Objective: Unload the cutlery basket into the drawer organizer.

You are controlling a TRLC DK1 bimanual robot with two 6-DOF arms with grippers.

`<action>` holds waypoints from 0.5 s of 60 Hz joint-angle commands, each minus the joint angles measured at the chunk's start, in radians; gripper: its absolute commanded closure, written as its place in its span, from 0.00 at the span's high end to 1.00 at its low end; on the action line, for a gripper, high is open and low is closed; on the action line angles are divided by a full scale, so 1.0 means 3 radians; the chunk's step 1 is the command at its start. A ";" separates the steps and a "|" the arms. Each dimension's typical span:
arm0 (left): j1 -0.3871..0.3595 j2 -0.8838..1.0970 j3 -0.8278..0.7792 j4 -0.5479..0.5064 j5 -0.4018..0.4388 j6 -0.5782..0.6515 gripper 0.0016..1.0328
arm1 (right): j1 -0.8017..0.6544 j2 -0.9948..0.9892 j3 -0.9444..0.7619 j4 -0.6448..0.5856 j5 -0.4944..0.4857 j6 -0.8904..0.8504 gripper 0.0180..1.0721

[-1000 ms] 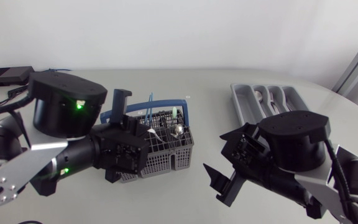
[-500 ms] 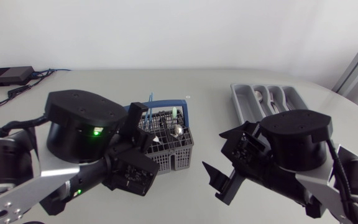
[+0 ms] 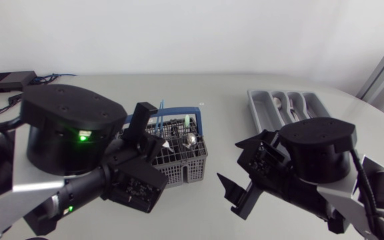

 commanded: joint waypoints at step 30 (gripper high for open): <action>-0.0233 -0.0439 0.0167 -0.0113 -0.0070 0.0118 0.08 | 0.0029 -0.0075 -0.0087 -0.0014 0.0017 0.0013 0.94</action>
